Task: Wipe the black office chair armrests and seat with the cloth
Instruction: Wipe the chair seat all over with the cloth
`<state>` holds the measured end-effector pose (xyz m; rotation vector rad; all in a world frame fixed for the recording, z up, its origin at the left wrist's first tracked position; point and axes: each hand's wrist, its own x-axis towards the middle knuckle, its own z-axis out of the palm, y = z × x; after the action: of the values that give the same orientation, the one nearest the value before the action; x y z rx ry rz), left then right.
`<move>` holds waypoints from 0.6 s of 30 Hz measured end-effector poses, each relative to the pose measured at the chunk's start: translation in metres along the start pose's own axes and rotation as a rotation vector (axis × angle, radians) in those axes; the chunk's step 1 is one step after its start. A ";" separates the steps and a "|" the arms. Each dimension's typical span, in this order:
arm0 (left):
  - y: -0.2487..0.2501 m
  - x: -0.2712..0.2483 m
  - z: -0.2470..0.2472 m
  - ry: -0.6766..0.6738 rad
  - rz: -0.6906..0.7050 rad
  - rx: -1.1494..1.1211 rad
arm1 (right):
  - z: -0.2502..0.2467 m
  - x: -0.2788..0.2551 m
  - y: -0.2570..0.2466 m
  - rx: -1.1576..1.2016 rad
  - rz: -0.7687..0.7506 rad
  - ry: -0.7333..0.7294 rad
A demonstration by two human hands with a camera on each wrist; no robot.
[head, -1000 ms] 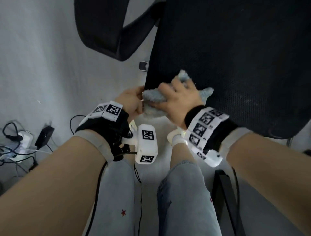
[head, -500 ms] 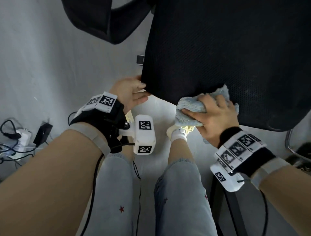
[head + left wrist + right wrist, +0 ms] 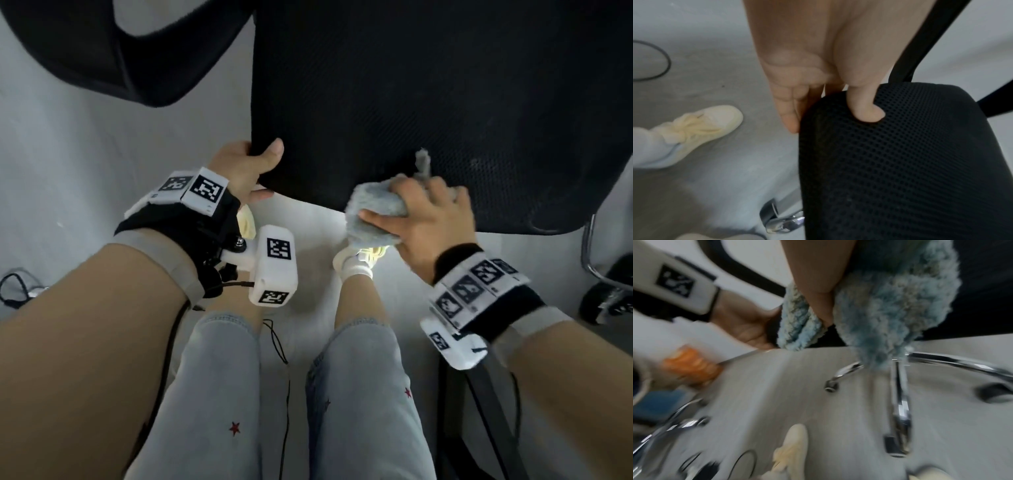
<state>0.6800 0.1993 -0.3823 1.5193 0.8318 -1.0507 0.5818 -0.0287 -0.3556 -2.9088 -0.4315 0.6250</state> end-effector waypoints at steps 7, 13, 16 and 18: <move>-0.004 -0.003 0.013 0.080 -0.062 -0.036 | -0.047 0.028 0.069 0.193 0.756 0.129; -0.002 -0.011 0.010 0.197 -0.020 0.038 | -0.028 0.042 0.024 0.177 0.718 0.068; -0.001 -0.015 0.015 0.275 0.010 0.058 | -0.005 0.016 -0.028 0.183 0.236 -0.062; -0.002 -0.018 0.019 0.312 0.109 0.096 | 0.003 0.006 -0.023 0.131 -0.016 -0.078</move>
<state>0.6681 0.1811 -0.3677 1.8190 0.9094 -0.7940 0.5798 -0.0044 -0.3564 -2.7620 -0.4056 0.7379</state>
